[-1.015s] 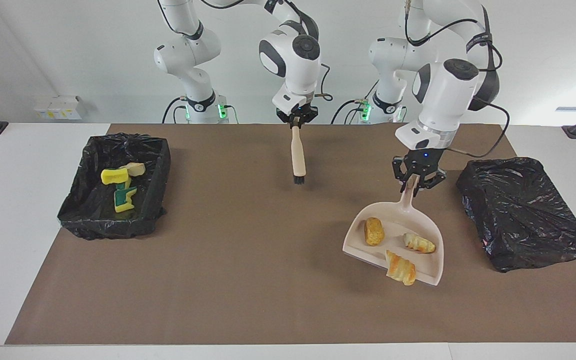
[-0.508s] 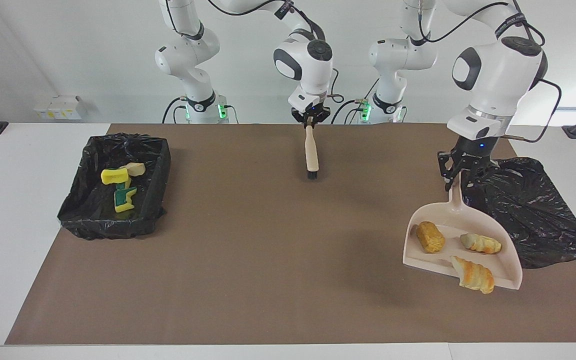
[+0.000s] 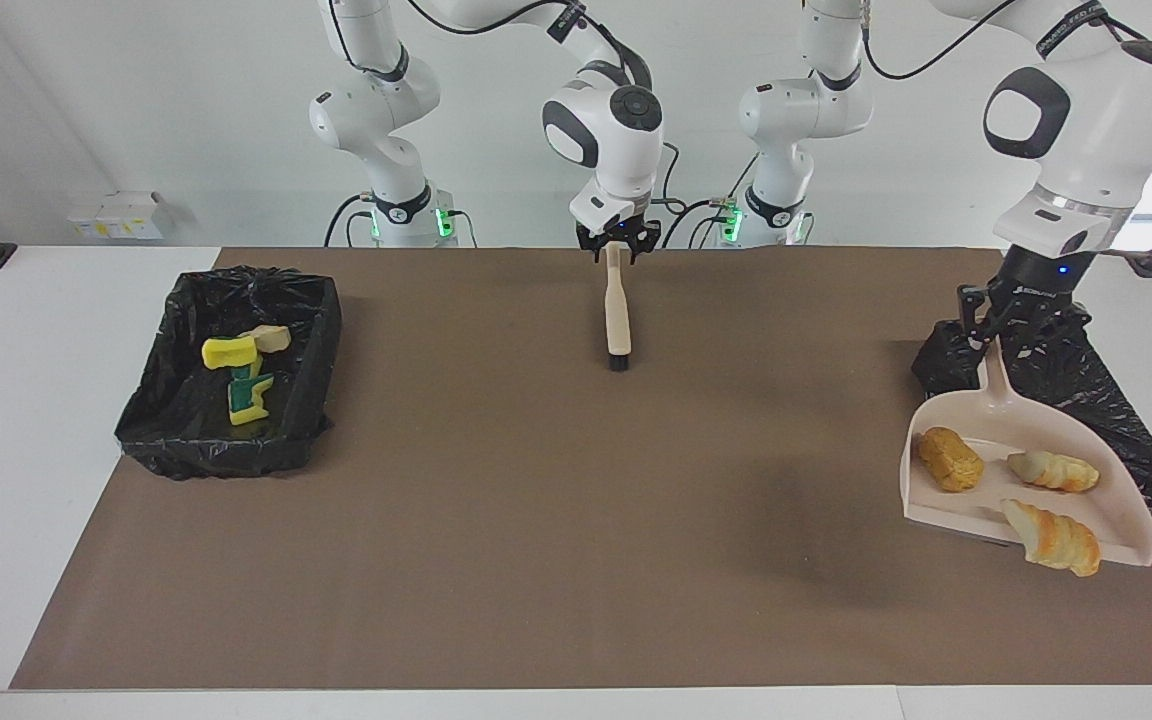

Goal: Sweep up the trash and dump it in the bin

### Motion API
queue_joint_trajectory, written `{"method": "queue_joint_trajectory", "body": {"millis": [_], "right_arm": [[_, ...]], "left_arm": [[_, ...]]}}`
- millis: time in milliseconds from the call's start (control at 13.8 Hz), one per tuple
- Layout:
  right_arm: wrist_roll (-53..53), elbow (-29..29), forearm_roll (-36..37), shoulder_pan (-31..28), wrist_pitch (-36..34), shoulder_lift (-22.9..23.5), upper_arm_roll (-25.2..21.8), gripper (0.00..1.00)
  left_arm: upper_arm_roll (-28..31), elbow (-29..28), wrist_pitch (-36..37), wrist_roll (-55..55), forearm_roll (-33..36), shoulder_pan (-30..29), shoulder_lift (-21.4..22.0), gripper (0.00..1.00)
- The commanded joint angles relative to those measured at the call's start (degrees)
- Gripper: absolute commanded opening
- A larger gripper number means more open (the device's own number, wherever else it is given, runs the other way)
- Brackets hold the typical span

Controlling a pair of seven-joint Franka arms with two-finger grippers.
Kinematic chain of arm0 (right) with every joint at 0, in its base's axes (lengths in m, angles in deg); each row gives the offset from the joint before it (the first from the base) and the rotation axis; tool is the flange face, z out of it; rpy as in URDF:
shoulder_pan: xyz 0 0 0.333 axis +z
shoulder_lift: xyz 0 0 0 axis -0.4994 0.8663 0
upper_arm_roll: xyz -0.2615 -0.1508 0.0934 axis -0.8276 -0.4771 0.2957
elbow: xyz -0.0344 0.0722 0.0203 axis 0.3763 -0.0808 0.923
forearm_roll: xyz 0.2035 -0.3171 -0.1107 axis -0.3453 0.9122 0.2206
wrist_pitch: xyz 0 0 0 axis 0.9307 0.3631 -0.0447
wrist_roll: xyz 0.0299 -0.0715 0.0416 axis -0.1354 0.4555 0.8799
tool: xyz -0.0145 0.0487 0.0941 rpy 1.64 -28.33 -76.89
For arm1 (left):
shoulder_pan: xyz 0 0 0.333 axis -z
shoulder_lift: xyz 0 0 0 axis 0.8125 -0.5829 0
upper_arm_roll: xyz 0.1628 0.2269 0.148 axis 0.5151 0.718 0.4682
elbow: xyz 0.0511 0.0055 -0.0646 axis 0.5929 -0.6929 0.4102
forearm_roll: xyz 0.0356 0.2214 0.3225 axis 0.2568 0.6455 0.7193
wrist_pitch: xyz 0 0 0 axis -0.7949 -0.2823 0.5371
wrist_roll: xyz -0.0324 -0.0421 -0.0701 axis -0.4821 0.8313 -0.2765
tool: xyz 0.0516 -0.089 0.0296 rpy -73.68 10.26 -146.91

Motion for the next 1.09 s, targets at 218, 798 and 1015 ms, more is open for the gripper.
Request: {"method": "queue_joint_trajectory", "body": {"millis": [218, 798, 1015], "right_arm": [[-15.3, 11.6, 3.6, -10.4, -15.7, -0.1, 0.4, 1.0], [-41.4, 21.0, 8.8, -25.2, -23.9, -1.1, 0.0, 1.0], [-49.6, 22.4, 10.3, -30.6, -24.7, -1.7, -1.5, 1.0]], "left_arm": [[-0.6, 2.2, 6.4, -14.9, -7.2, -12.1, 0.4, 0.0], [3.0, 2.6, 12.9, -29.2, -6.6, -23.4, 2.7, 0.0], [3.2, 3.4, 14.6, -34.3, -1.8, -25.7, 2.2, 0.0]]}}
